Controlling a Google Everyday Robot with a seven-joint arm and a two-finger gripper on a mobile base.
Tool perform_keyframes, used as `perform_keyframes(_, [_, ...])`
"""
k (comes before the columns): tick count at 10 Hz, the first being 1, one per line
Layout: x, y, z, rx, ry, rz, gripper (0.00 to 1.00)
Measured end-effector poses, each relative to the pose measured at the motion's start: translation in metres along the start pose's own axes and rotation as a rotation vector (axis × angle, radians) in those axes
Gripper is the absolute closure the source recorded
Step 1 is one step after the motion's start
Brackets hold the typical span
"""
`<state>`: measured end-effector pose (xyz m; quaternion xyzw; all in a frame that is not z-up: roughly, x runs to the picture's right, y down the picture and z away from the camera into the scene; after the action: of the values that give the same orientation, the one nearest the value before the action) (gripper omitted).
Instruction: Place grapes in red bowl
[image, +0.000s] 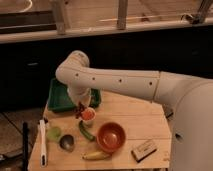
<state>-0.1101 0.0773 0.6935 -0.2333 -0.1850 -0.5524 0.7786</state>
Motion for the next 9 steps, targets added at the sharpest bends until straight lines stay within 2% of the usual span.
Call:
perform_keyframes(2, [-0.006, -0.005, 0.002, -0.001, -0.007, -0.020, 0.99])
perform_keyframes(5, [-0.023, -0.032, 0.003, 0.012, -0.015, -0.052, 0.99])
perform_keyframes(9, [-0.033, -0.035, 0.005, 0.008, -0.025, -0.089, 0.99])
